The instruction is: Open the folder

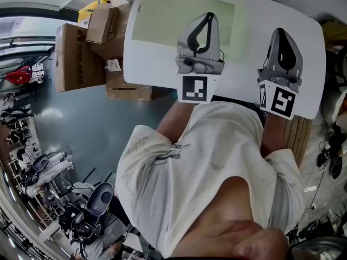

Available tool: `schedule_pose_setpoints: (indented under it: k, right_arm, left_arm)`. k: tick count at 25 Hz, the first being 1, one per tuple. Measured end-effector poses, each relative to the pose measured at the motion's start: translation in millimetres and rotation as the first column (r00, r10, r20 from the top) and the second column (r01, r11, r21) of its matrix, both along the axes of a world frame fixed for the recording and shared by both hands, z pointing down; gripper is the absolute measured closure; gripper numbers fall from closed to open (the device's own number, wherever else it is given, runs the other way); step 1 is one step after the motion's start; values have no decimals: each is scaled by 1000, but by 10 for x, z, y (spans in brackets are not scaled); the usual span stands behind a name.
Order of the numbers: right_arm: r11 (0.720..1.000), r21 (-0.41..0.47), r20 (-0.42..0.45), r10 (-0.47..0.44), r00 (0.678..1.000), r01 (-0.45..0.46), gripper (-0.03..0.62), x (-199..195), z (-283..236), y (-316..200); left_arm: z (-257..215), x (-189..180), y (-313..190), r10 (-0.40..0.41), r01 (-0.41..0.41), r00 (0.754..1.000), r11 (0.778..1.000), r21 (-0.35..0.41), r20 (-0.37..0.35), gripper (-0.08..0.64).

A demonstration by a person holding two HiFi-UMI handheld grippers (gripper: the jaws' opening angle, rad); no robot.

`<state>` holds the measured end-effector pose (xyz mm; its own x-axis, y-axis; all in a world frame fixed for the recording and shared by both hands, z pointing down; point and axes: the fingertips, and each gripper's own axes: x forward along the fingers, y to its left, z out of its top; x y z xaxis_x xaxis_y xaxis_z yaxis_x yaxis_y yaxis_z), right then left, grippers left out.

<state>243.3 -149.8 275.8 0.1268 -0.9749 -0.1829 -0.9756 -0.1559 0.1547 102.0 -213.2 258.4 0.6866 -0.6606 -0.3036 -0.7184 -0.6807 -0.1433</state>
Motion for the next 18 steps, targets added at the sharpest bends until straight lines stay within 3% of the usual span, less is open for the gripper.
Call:
schedule_pose_setpoints:
  k: [10,18]
  right_arm:
    - [1000,-13,-10,-2,1000,1,591,5,-10,-18]
    - [1000,-19,-32,-10,999,10,591,-45,4,-57]
  left_arm:
    - [42,-43,-69,-13,13,1000,999,-41,-16,560]
    - [36,-105,-105,-25,25,999,999,-25,-24,560]
